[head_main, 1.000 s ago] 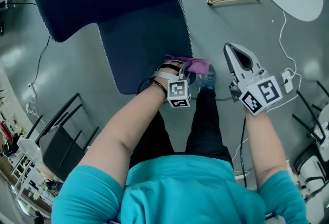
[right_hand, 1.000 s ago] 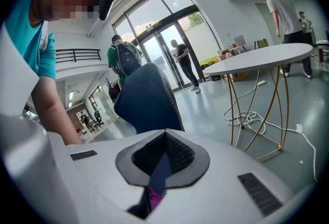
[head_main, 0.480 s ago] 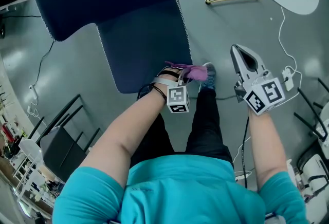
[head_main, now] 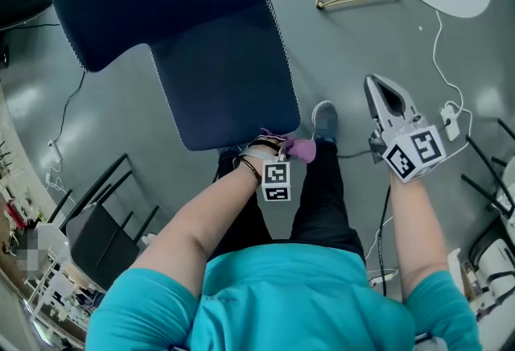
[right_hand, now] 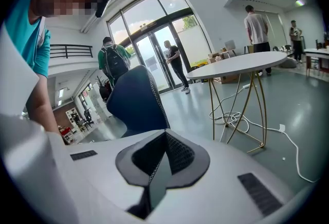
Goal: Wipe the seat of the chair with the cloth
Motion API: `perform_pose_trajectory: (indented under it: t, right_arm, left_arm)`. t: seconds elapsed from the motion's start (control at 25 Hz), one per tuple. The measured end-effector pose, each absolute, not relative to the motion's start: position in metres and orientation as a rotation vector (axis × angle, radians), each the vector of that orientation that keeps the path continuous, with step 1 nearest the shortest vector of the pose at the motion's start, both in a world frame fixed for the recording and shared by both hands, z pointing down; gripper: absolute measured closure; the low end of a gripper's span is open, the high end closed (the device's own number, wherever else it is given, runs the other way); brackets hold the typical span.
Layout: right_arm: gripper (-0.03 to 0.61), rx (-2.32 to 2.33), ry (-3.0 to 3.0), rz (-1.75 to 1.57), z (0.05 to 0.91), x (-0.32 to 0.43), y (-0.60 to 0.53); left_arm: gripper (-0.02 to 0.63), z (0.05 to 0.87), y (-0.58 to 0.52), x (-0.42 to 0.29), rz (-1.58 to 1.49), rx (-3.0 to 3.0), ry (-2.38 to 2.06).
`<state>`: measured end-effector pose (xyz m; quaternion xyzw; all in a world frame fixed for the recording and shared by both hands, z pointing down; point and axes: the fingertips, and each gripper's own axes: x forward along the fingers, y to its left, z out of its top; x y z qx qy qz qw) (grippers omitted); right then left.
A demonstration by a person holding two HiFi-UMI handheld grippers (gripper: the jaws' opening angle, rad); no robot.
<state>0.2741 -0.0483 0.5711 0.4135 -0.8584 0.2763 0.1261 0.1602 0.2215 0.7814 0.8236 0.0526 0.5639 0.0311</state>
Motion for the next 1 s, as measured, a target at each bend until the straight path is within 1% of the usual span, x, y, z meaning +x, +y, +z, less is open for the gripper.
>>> perform_pose_trajectory:
  t: [0.12, 0.24, 0.44, 0.72, 1.0]
  right_arm:
    - [0.582, 1.209, -2.499, 0.797, 0.569, 0.275, -0.052]
    - [0.582, 1.211, -2.497, 0.793, 0.562, 0.277, -0.053]
    - [0.582, 1.222, -2.473, 0.800, 0.541, 0.278, -0.051]
    - [0.583, 1.141, -2.466, 0.752, 0.493, 0.267, -0.040]
    - [0.583, 1.092, -2.503, 0.686, 0.399, 0.248, -0.050]
  left_arm:
    - [0.561, 0.780, 0.242, 0.151, 1.732, 2.507, 0.210]
    - [0.562, 0.763, 0.248, 0.150, 1.654, 2.471, 0.153]
    - [0.561, 0.720, 0.217, 0.136, 1.535, 2.432, -0.027]
    - [0.561, 0.629, 0.144, 0.106, 1.323, 2.424, -0.343]
    - [0.561, 0.509, 0.095, 0.059, 1.198, 2.451, -0.632]
